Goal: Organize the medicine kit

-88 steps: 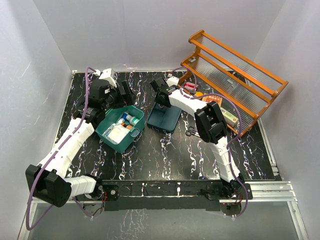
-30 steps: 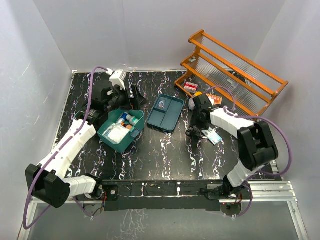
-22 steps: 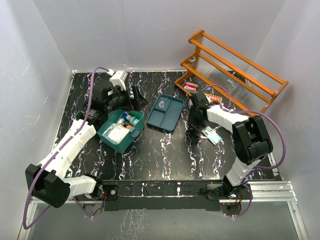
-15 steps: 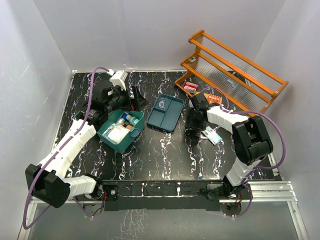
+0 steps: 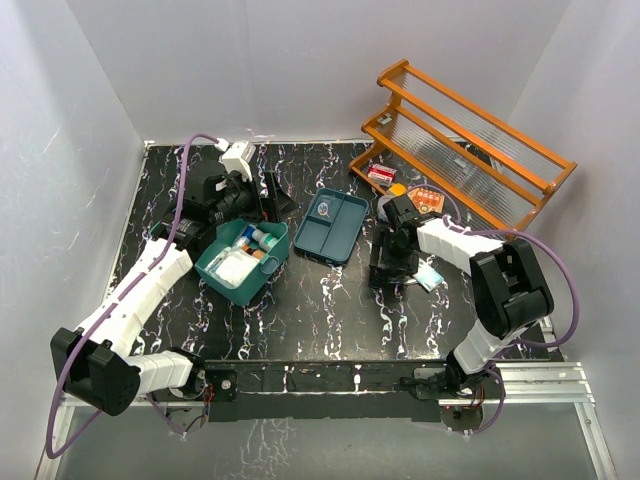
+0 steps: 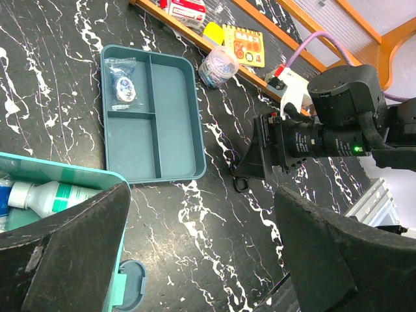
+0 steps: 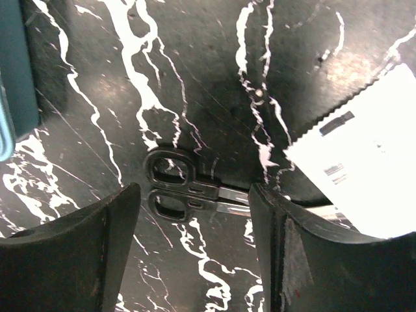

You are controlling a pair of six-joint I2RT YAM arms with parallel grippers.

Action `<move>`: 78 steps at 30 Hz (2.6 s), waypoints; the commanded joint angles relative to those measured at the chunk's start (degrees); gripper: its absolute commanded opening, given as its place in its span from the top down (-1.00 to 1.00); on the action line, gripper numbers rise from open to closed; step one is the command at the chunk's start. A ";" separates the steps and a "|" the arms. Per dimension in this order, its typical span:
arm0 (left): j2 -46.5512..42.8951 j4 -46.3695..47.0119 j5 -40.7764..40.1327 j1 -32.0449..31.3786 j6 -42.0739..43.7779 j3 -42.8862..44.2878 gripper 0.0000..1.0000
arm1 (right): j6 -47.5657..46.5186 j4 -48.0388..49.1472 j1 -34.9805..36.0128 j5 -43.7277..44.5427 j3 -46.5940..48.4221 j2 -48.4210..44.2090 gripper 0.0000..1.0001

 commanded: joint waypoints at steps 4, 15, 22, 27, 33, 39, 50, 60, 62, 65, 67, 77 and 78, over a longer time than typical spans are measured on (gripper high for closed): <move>-0.99 -0.99 0.55 -0.29 1.11 0.57 -0.81 | -2.47 -1.48 0.30 6.49 1.26 -1.99 -0.43; -1.49 -1.50 1.59 -0.29 2.45 1.30 -0.81 | -3.41 -6.68 0.29 3.29 -4.90 -6.47 -0.48; -7.07 -2.28 2.17 -0.33 2.71 -2.47 -0.81 | 1.60 -7.45 1.51 -0.18 -12.71 -15.28 -0.30; -11.19 -1.89 3.17 -0.29 2.16 -4.97 -0.81 | 4.25 -2.28 5.01 0.12 -18.04 -23.84 -0.28; -13.03 -4.54 1.47 -0.29 1.49 -5.35 -0.82 | 5.15 3.56 7.86 8.23 -18.37 -22.89 -0.23; -14.35 -4.37 -1.44 -0.30 3.38 -6.73 -0.83 | -0.86 5.03 10.14 14.63 -12.85 -17.63 -0.24; -17.81 -1.66 -4.13 -0.29 4.02 -11.96 -0.84 | -2.98 3.95 10.53 15.13 -11.60 -11.11 -0.11; -21.20 6.50 -1.31 -0.29 5.09 -18.62 -0.86 | -4.56 4.42 11.00 13.50 -9.31 -4.70 0.09; -20.62 7.02 -0.38 -0.29 5.20 -18.32 -0.86 | -4.64 4.27 10.98 13.15 -8.73 -3.28 0.12; -20.21 6.96 0.59 -0.29 5.76 -18.03 -0.86 | -5.33 5.51 11.10 12.19 -9.46 -1.81 0.26; -20.25 7.36 0.32 -0.29 6.06 -18.61 -0.86 | -5.74 5.96 11.15 11.41 -9.79 -1.01 0.34; -16.57 8.13 1.73 -0.29 6.15 -17.71 -0.86 | -8.14 4.33 12.90 9.86 -5.99 3.42 0.18; -16.19 8.12 1.26 -0.29 5.91 -17.52 -0.87 | -8.14 3.67 12.95 10.35 -5.21 4.16 0.22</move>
